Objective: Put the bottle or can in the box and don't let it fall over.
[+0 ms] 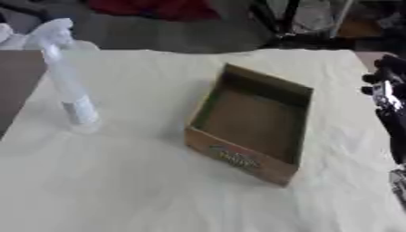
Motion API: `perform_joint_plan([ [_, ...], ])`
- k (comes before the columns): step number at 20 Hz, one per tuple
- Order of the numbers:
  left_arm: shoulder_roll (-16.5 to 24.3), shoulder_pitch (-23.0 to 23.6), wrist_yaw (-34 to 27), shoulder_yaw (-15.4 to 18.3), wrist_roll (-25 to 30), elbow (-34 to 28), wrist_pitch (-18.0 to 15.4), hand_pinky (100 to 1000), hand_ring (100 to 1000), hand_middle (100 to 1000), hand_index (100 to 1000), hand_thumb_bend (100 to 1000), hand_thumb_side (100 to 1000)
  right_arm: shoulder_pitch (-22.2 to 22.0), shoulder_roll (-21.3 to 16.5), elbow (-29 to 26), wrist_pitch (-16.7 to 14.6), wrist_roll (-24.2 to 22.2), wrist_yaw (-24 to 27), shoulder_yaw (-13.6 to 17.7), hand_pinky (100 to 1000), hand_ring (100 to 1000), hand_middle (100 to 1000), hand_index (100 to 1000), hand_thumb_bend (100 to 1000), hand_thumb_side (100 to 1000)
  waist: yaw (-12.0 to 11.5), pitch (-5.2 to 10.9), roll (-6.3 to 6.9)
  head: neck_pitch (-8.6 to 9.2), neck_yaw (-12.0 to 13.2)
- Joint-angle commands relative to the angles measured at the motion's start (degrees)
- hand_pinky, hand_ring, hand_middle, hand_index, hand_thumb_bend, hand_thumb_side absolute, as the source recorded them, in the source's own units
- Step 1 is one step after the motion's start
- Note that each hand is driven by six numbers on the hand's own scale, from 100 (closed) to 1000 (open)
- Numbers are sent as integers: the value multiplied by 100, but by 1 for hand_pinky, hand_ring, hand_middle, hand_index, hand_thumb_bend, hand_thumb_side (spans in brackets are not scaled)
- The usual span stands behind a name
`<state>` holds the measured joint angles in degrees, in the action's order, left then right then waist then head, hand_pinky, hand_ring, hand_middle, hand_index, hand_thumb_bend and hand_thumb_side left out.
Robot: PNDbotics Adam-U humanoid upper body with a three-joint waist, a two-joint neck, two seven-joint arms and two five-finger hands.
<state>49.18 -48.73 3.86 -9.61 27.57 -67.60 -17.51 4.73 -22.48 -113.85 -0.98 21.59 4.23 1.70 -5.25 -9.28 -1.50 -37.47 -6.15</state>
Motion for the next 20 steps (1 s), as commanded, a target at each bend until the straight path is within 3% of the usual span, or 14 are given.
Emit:
perform_joint_plan([
  [1, 43, -196, 112, 8, 71, 76, -56, 907, 766, 831, 877, 322, 697, 67, -129, -74, -7, -23, 20, 8, 714, 740, 789, 825, 100, 520, 16, 39, 35, 113, 44],
  [9, -196, -434, 284, 41, 143, 435, -57, 909, 773, 839, 882, 309, 741, 131, -114, -74, 8, -33, 18, -20, 714, 740, 789, 824, 100, 527, 65, -40, 53, 194, 78],
  [20, -395, -699, 634, 75, 65, 672, -277, 912, 778, 839, 880, 345, 718, 218, -79, -74, 26, -46, -8, -61, 713, 740, 790, 823, 100, 540, 130, -201, 57, 329, 160],
])
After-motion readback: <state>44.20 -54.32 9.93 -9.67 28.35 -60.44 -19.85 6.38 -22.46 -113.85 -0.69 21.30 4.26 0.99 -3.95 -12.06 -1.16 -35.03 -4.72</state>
